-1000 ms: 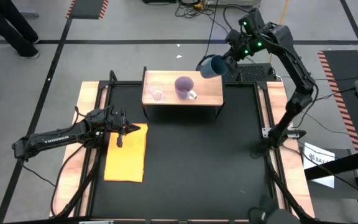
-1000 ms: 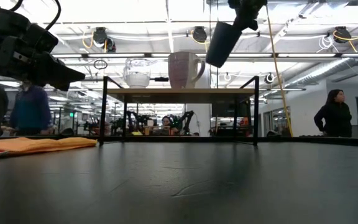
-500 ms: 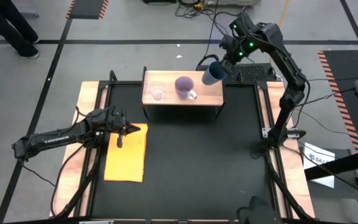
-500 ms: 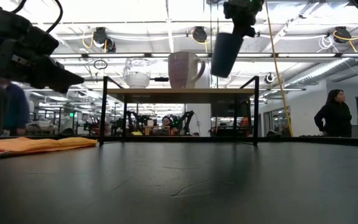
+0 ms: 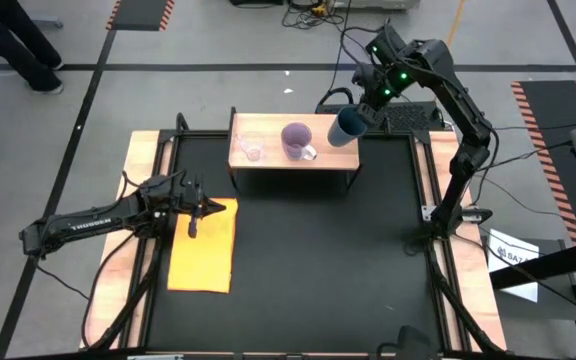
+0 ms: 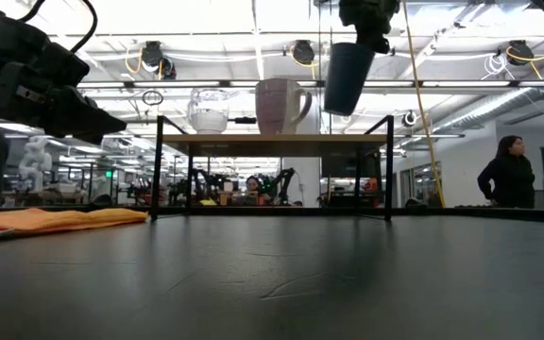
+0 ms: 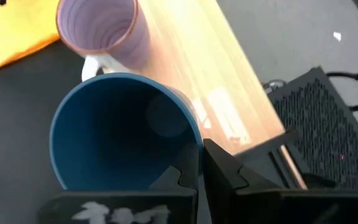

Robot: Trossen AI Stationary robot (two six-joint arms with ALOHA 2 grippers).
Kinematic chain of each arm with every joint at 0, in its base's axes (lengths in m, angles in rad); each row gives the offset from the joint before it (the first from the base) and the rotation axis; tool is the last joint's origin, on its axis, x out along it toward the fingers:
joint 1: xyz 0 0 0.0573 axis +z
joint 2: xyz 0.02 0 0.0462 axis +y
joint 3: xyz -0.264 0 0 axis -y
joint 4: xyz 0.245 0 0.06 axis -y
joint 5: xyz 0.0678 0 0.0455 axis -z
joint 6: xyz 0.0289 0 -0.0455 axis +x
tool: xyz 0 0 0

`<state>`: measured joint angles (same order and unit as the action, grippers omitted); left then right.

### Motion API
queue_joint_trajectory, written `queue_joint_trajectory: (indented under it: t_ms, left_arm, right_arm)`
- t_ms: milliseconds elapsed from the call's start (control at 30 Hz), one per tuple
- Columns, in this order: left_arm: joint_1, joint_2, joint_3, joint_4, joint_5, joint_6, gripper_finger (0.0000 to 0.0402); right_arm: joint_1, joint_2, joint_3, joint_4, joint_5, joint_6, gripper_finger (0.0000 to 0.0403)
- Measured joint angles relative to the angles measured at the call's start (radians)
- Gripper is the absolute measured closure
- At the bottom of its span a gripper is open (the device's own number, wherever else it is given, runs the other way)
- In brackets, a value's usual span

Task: Stack small to large cups/mugs on shelf
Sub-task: Put the blue cup on the shelf

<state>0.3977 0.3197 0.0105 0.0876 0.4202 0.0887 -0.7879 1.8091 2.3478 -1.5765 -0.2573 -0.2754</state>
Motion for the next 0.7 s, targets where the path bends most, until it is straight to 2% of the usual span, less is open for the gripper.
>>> queue_joint_trajectory:
  t_ms: [500, 700]
  left_arm:
    - [-0.001, 0.000, 0.000, 0.000, 0.000, 0.004, 0.0401]
    - [0.000, 0.000, 0.000, -0.002, 0.000, 0.004, 0.0401]
  right_arm:
    - [0.032, 0.023, -0.001, 0.006, -0.001, 0.011, 0.0403]
    - [0.037, 0.022, -0.042, 0.006, 0.003, 0.017, 0.0403]
